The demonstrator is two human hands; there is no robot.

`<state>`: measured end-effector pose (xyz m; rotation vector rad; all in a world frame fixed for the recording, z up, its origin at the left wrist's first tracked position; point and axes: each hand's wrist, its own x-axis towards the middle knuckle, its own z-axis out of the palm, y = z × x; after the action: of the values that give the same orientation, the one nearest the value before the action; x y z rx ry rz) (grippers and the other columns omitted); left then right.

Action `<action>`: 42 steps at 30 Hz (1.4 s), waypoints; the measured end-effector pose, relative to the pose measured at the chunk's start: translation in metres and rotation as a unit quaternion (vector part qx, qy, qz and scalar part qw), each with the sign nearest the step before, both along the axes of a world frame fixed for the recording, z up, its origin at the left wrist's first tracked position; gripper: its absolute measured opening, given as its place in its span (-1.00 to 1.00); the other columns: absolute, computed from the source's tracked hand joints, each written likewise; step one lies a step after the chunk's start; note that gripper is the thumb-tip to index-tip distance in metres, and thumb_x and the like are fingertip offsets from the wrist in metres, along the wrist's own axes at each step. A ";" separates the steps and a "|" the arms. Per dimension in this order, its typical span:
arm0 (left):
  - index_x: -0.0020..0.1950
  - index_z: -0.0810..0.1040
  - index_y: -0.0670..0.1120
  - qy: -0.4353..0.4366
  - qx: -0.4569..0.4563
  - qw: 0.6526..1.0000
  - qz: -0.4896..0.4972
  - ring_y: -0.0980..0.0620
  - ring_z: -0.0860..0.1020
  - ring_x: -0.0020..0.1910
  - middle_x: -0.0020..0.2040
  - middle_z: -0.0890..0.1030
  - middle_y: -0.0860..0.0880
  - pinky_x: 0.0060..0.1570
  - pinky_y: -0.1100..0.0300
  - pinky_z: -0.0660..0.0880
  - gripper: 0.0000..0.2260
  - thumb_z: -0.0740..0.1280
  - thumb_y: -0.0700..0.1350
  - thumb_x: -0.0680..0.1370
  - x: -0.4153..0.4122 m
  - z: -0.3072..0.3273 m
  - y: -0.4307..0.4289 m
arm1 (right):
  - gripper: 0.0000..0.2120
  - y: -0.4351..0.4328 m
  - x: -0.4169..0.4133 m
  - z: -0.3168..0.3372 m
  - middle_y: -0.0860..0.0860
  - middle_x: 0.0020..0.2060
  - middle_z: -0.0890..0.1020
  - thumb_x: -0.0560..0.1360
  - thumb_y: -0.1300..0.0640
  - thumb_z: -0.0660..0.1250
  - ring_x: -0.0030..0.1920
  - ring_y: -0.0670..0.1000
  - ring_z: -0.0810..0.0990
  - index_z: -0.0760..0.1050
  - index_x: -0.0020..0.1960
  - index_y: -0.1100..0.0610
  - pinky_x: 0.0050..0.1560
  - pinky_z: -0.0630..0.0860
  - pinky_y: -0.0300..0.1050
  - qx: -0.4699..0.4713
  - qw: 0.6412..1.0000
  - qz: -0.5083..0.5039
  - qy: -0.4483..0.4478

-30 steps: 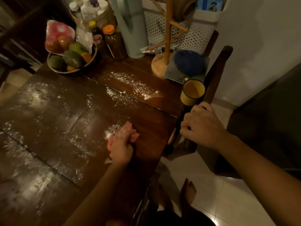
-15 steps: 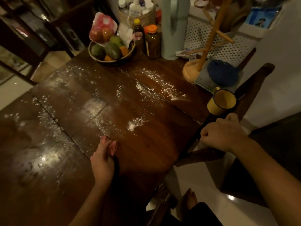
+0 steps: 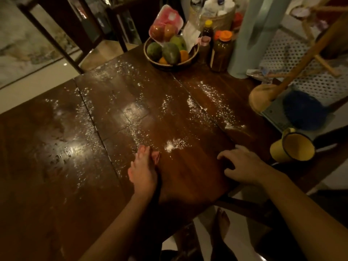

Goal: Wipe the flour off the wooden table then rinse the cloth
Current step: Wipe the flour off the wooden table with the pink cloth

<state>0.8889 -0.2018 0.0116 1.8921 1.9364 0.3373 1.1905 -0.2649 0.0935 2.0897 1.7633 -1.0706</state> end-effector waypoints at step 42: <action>0.18 0.56 0.17 0.048 -0.039 0.757 -0.651 0.04 0.51 0.30 0.12 0.54 0.18 0.29 0.40 0.10 -0.83 0.28 0.10 0.61 0.050 -0.021 0.068 | -0.61 0.027 -0.022 -0.123 0.15 0.52 0.29 0.59 -0.02 0.16 0.58 0.16 0.12 0.42 0.40 -0.06 0.55 -0.02 0.23 0.311 0.883 -0.325 -0.138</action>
<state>0.9392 -0.1340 -0.0090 2.6549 0.2714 -0.2802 1.1684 -0.2380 -0.0299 3.1713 1.3940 -0.2467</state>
